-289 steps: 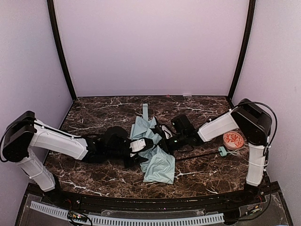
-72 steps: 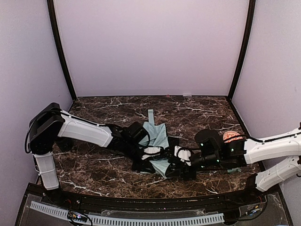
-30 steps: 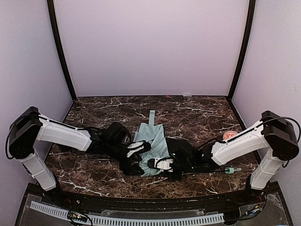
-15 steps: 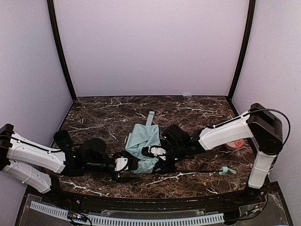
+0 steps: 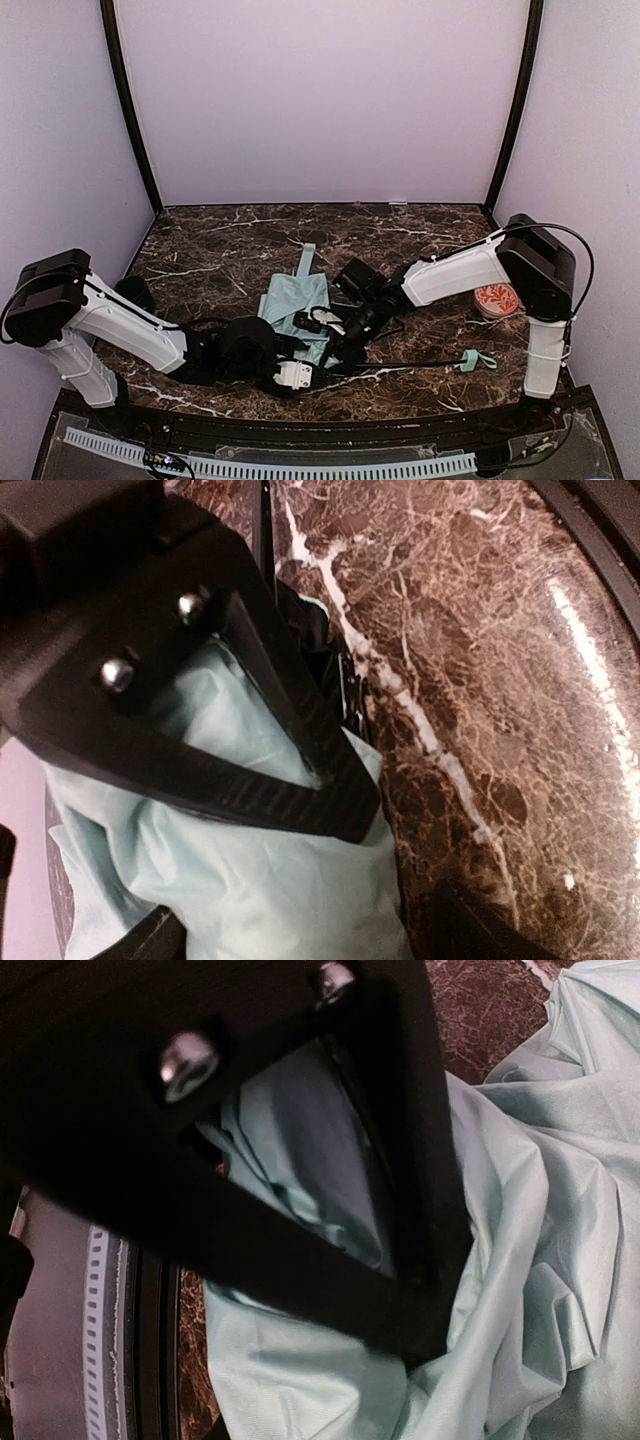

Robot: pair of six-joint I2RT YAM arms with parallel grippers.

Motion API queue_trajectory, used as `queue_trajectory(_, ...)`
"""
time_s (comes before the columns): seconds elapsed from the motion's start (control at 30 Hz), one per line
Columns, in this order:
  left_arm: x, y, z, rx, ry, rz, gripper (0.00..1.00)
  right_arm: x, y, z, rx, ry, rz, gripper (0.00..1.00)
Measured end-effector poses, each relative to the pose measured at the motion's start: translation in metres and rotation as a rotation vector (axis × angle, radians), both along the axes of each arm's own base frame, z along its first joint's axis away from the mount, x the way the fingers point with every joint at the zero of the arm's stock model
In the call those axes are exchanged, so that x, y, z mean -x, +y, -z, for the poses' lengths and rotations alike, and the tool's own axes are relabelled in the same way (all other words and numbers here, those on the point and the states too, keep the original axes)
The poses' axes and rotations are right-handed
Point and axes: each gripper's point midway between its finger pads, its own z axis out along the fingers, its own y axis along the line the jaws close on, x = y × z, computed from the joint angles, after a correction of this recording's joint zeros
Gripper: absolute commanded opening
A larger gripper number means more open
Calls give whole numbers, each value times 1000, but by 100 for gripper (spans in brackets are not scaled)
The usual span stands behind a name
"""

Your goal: Put away the umbrella

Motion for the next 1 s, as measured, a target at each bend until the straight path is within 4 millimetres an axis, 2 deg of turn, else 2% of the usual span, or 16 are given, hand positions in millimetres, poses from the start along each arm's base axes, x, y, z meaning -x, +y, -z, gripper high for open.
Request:
queue_trajectory(0.1, -4, -2, 5, -41, -8, -19, 61, -1, -1, 0, -2, 22, -1, 30)
queue_trajectory(0.23, -5, -2, 12, -95, 37, -44, 38, -6, -6, -1, -7, 47, 27, 49)
queue_trajectory(0.37, -1, -6, 18, -149, 115, -47, 29, -12, -20, -8, 1, 84, 84, 58)
queue_trajectory(0.57, -1, -16, 22, -172, 219, -47, 24, -37, -42, -27, 15, 56, 201, 60)
queue_trajectory(0.73, -1, -20, 21, -169, 337, -41, 13, -58, -60, -59, -24, -49, 292, 59)
queue_trajectory(0.9, -8, -27, 20, -158, 502, -51, 9, -62, -76, -96, -114, -214, 379, 55)
queue_trajectory(1.0, -13, -35, 20, -147, 589, -56, 7, -61, -85, -104, -151, -339, 426, 56)
